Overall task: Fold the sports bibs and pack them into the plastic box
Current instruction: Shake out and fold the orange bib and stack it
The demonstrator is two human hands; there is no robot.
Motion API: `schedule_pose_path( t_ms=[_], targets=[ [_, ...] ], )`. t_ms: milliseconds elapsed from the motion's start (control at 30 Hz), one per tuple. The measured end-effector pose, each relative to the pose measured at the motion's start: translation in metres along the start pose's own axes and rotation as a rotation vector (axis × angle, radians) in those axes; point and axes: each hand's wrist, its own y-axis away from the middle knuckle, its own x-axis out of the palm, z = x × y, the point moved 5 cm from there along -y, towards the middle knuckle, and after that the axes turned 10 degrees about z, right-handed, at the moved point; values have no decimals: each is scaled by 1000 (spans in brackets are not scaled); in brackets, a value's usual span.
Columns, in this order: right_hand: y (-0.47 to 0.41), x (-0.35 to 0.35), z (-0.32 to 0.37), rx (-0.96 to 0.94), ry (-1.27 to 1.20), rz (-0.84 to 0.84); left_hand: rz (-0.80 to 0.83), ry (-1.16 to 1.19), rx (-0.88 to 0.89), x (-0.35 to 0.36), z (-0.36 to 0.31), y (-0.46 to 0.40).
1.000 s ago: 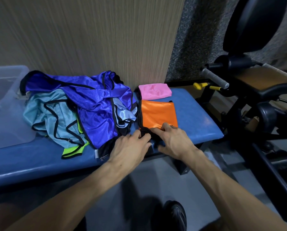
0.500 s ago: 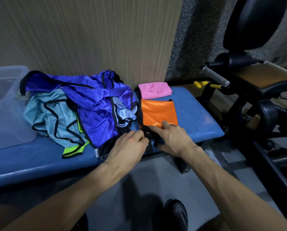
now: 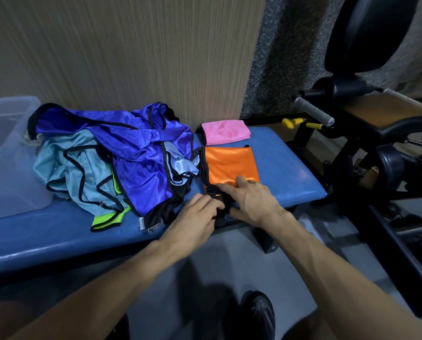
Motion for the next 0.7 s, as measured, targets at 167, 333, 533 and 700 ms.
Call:
schedule_pose_path(
  t_ms=[167, 333, 533, 700],
  targets=[
    [0, 1, -1, -1, -3, -5, 91, -135, 4, 15, 10, -2],
    [0, 2, -2, -20, -37, -8, 33, -232, -45, 18, 3, -10],
    [3, 5, -3, -52, -50, -22, -91, -136, 101, 2, 3, -8],
    [2, 6, 0, -69, -26, -8, -12, 101, 92, -34, 22, -31]
  ],
)
